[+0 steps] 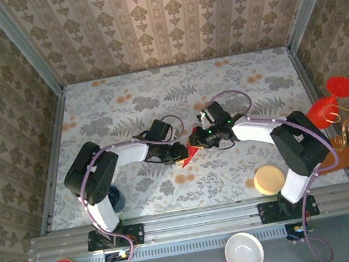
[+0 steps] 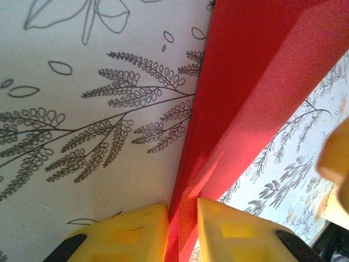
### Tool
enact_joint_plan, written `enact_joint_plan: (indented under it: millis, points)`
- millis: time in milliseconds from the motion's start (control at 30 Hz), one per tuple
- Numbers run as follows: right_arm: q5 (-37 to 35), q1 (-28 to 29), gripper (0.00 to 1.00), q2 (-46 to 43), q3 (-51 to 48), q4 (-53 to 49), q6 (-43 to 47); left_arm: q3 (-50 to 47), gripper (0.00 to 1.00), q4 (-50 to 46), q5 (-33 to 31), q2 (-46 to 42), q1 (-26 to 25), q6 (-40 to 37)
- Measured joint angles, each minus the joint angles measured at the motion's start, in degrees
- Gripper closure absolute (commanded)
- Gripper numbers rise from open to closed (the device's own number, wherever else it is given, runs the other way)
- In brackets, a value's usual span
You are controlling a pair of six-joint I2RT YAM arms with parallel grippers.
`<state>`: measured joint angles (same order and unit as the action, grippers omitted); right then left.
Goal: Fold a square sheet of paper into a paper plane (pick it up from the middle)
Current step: Fold the wing for the fifth time at the center of the table.
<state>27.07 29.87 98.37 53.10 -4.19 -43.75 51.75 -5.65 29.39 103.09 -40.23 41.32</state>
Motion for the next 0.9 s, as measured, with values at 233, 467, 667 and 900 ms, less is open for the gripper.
enact_joint_plan:
  millis: [233,467,667,900]
  points:
    - [0.24,0.02,0.79,3.74,1.70,0.24,0.02,0.07,0.78,-0.20,0.24,0.09,0.15,0.00]
    - [-1.68,0.02,0.79,5.31,2.78,-1.49,0.02,0.11,0.78,-0.28,0.24,0.09,0.15,0.00]
    - [-2.95,0.02,0.78,5.73,2.78,-2.23,0.02,0.17,0.79,-0.37,0.24,0.17,0.15,0.00]
    - [-3.21,0.02,0.79,6.51,2.80,-2.27,0.02,0.17,0.80,-0.39,0.22,0.20,0.15,0.00]
